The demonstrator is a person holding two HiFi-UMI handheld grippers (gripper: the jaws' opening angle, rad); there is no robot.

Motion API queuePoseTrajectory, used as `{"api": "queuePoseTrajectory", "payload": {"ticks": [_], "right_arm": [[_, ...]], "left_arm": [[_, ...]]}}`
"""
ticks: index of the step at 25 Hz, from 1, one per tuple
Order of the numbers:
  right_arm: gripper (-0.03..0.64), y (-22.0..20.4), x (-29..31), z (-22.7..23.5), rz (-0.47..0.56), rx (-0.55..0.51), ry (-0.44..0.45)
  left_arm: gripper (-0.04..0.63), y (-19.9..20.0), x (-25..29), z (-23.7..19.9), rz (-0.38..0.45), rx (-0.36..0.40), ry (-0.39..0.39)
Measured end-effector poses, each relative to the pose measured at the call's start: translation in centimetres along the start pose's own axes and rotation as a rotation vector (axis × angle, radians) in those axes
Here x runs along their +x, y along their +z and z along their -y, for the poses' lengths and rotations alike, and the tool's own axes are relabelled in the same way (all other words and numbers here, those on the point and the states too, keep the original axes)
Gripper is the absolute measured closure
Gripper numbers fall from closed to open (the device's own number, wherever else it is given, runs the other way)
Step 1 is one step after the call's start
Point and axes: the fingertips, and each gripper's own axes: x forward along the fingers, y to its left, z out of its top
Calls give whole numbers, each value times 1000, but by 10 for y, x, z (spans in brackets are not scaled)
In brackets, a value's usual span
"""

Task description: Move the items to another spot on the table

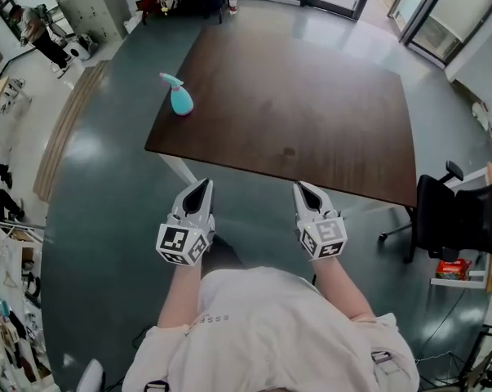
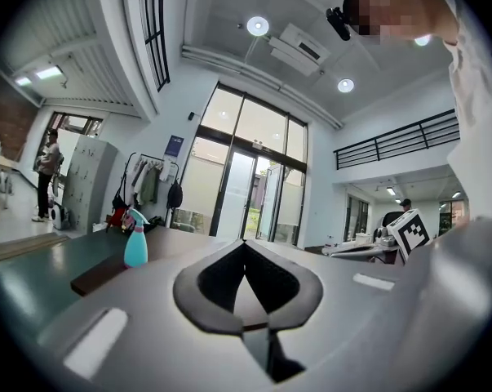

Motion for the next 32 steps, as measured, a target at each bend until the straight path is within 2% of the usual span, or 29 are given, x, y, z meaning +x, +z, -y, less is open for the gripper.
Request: {"api": "queuePoseTrajectory", "payload": {"ticks": [12,18,22,24,28,32], "right_arm": [[624,56,194,-59,-18,-36,75],[624,79,276,-89,-9,-57,122],[624,94,321,-121,-20,-54,211],[540,102,339,-134,-33,-54,256],[460,102,370,-132,-47,-48,296],[391,96,397,-128,-105,-42,342]], "left_arm": [[588,57,46,-183,4,-18,32],[588,75,62,-247,9,-7,21],[588,82,63,-280,-8,2,19],[587,86,66,-290,-15,5,19],[588,82,84,-299,-15,1,27],[588,83,99,-306,-22,-15,67]]}}
